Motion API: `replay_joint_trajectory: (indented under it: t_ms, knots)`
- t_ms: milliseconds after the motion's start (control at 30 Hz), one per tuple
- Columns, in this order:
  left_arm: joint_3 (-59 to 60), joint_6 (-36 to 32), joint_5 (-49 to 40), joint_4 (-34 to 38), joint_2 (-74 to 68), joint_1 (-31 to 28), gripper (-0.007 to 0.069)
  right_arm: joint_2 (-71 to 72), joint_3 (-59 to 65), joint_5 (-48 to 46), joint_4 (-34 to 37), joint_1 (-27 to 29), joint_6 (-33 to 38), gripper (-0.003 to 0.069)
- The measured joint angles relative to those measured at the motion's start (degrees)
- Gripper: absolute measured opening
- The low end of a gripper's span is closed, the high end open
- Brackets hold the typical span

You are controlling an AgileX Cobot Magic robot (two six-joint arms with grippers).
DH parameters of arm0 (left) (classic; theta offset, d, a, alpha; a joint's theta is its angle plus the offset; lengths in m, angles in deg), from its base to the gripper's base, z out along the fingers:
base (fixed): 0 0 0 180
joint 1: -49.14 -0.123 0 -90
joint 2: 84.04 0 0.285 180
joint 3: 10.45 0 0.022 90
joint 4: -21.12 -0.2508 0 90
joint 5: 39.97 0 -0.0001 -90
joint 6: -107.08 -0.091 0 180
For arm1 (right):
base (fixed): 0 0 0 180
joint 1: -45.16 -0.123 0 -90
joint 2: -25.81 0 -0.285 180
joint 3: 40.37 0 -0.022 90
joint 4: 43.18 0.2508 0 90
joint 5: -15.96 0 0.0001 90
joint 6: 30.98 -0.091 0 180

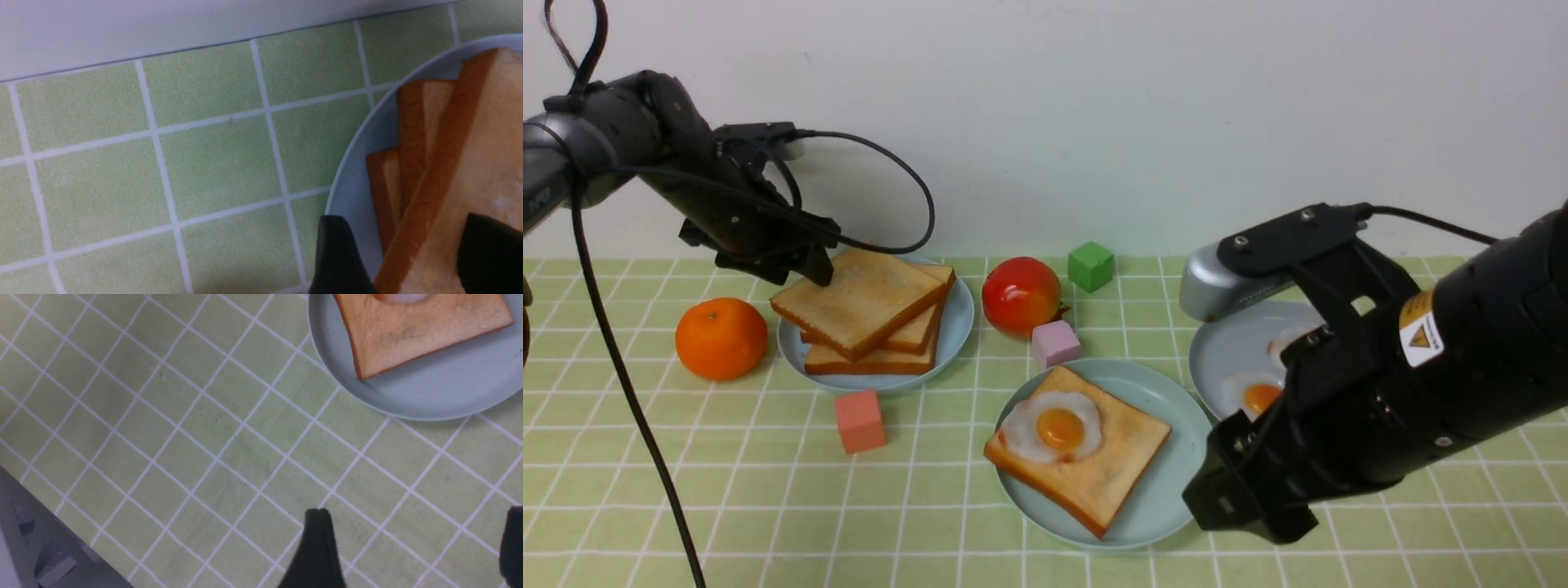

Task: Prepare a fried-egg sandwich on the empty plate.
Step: Use the left arm to grab a slice of bread

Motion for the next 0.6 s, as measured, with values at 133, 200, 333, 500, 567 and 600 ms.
replay_joint_trajectory:
  t_ms: [133, 200, 333, 500, 567, 600]
  knots:
    - [-0.39, -0.02, -0.81, 0.39, -0.61, 0.0, 0.0379, 0.0, 0.0, 0.11, -0.05, 0.0, 1.01, 0.0564]
    - [-0.61, -0.6, -1.69, 0.95, -0.9, 0.0, 0.0321, 0.0, 0.0, 0.24, -0.05, 0.0, 1.14, 0.0564]
    - [-0.81, -1.5, -2.9, 1.53, -1.01, -0.06, 0.012, 0.0, 0.0, 0.18, -0.05, 0.0, 1.19, 0.0564]
    - [-1.0, -1.7, -3.92, 1.6, -0.89, -0.2, -0.0002, 0.0, 0.0, -0.22, -0.25, 0.0, 1.19, 0.0564]
    - [-1.0, -1.7, -5.03, 1.73, -0.2, -0.33, -0.0003, 0.0, 0.0, -0.47, -0.59, 0.0, 1.19, 0.0564]
    - [-1.0, -1.7, -5.21, 1.8, -0.07, -0.41, -0.0003, 0.0, 0.0, -0.54, -0.59, 0.0, 1.19, 0.0564]
